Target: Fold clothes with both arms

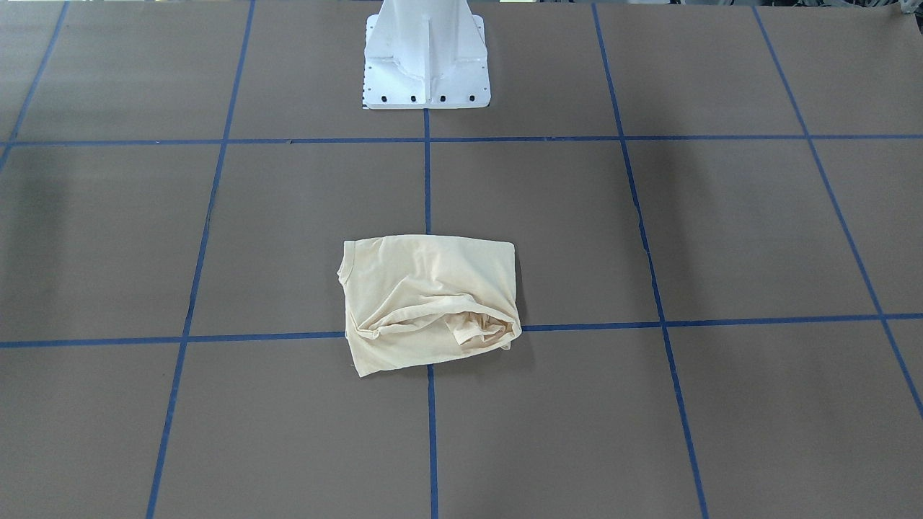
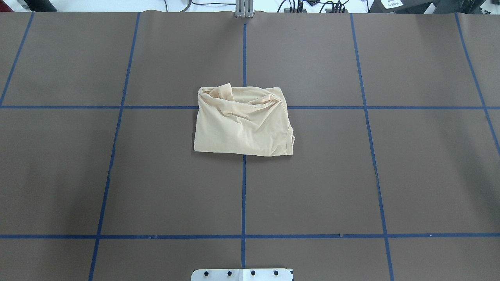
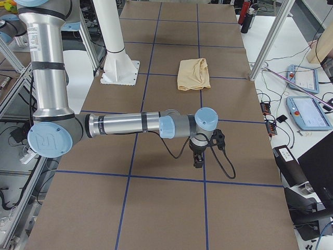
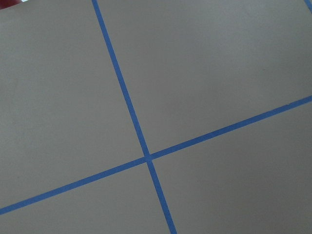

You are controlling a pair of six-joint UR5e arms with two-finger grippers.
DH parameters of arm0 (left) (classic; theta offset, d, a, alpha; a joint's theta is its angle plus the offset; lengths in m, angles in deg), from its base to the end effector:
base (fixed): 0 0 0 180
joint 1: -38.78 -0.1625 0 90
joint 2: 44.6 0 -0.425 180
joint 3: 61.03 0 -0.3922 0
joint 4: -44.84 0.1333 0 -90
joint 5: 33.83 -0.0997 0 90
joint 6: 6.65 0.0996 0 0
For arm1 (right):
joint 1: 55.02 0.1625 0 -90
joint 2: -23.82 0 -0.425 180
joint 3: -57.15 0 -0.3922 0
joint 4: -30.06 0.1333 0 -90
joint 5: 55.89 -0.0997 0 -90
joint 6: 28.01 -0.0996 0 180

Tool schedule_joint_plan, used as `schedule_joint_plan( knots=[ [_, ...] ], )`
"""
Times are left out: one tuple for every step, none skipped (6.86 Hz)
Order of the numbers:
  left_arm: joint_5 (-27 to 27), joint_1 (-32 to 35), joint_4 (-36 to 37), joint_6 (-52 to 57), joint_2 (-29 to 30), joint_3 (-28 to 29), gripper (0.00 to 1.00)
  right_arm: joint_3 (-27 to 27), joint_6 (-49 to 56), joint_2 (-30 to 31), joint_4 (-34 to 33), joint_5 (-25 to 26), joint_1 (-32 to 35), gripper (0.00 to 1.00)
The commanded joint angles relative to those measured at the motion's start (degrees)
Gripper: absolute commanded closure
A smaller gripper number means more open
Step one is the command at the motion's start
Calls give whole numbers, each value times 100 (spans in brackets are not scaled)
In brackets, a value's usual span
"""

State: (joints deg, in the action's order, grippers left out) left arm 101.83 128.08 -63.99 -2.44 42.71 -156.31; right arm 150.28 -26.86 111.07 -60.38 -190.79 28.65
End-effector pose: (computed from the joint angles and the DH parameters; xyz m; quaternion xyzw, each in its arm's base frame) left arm -0.0561 -0.4908 0.5977 0.1829 0.3758 0.1108 0.9017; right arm 0.0057 -0.5203 0.6076 0.0266 -0.3830 -0.0783 0.9200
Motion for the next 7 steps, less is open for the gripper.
schedule_joint_plan(
  knots=[
    [13, 0, -7, 0, -12, 19, 0, 39, 0, 29, 0, -10, 0, 0],
    [13, 0, 2, -9, -21, 19, 0, 13, 0, 29, 0, 7, 0, 0],
    [13, 9, 11, -9, -47, -51, 0, 4, 0, 37, 0, 8, 0, 0],
    [13, 9, 11, -9, -39, -113, 0, 56, 0, 11, 0, 16, 0, 0],
    [13, 9, 20, -9, -39, -148, 0, 65, -9, -41, -61, -1, 17, 0],
    [22, 9, 81, -17, -48, -279, 0, 57, -9, -59, -88, -1, 52, 0],
    [22, 9, 72, -17, -30, -289, 0, 57, -9, -68, -97, -19, 139, 0]
  ],
)
